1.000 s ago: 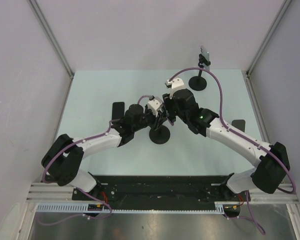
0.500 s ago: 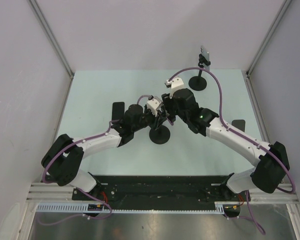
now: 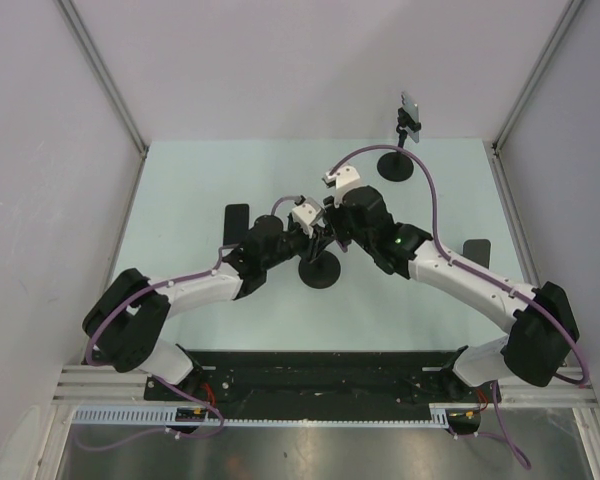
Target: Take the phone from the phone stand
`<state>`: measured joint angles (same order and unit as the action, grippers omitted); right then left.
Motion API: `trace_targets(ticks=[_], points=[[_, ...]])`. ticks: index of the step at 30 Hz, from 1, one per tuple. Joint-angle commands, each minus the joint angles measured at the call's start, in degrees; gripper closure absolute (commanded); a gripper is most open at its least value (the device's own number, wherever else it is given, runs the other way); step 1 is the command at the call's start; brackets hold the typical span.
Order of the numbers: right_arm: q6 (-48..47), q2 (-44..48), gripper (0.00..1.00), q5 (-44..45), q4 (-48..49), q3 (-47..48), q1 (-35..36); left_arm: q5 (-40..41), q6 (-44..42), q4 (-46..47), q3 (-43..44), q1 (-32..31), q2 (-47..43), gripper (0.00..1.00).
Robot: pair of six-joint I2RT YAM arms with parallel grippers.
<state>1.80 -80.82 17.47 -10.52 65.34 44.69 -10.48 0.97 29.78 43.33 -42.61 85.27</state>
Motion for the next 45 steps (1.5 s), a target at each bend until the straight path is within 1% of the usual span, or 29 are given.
trace_targets(ticks=[1,2,3,4,5,7,12,16,17,18,19,24,25,30,33,36,45], points=[[-1.36,0.4,0.77,-0.42,-0.81,-1.01,0.05,-0.16,-1.32,-1.92,-2.81,-0.98,-0.28,0.75],[-1.54,0.83,0.81,-0.6,-0.73,-1.01,0.14,-0.15,-1.32,-1.57,-2.9,-0.98,-0.46,0.67],[-1.63,1.1,0.85,-0.86,-0.64,-1.01,0.14,0.02,-1.32,-1.39,-3.08,-0.98,-0.55,0.64],[-1.71,1.36,0.92,-1.39,-0.64,-1.09,0.22,0.02,-1.32,-1.22,-3.16,-0.98,-0.55,0.61],[-1.63,1.54,0.95,-1.56,-0.55,-1.09,0.23,0.11,-1.32,-0.95,-3.17,-0.98,-0.55,0.58],[-1.63,2.07,1.0,-2.0,-0.46,-1.18,0.4,0.02,-1.33,-0.78,-3.08,-0.98,-0.29,0.55],[-1.63,2.42,1.0,-3.23,-0.81,-1.09,0.66,0.11,-1.32,-0.43,-2.64,-0.98,0.77,0.53],[-1.72,2.59,1.0,-3.94,-1.17,-1.09,1.19,0.37,-1.32,0.01,-2.46,-0.98,1.3,0.67],[-1.63,2.68,1.0,-3.94,-1.25,-1.09,1.28,0.37,-1.32,0.1,-2.46,-0.98,1.38,0.79],[-1.71,2.68,1.0,-4.03,-1.34,-1.09,1.37,0.37,-1.32,0.19,-2.55,-0.98,1.47,0.87],[-1.54,2.86,1.0,-3.94,-1.34,-1.09,1.28,0.63,-0.19,0.19,-2.72,-0.98,1.65,0.99],[-0.4,4.17,1.0,-1.13,-1.87,-1.09,1.02,3.18,2.01,0.54,-4.04,-0.98,1.74,1.0],[-0.14,4.44,1.0,-0.6,-1.96,-1.18,0.84,5.88,3.23,0.63,-4.22,-0.98,2.0,1.0],[0.66,6.98,1.0,0.63,-3.88,-1.71,0.31,13.63,6.58,0.54,-5.8,-0.9,2.09,1.0],[1.45,8.82,1.0,4.83,-6.43,-2.41,0.31,17.5,7.72,0.19,-6.33,-0.72,1.91,1.0],[3.02,10.5,1.0,9.4,-8.02,-3.46,0.14,18.92,8.52,-0.16,-6.59,-0.46,1.82,1.0],[10.31,11.47,1.0,18.82,-8.28,-3.55,-1.36,18.13,11.51,-0.07,-7.47,-0.46,2.18,1.0]])
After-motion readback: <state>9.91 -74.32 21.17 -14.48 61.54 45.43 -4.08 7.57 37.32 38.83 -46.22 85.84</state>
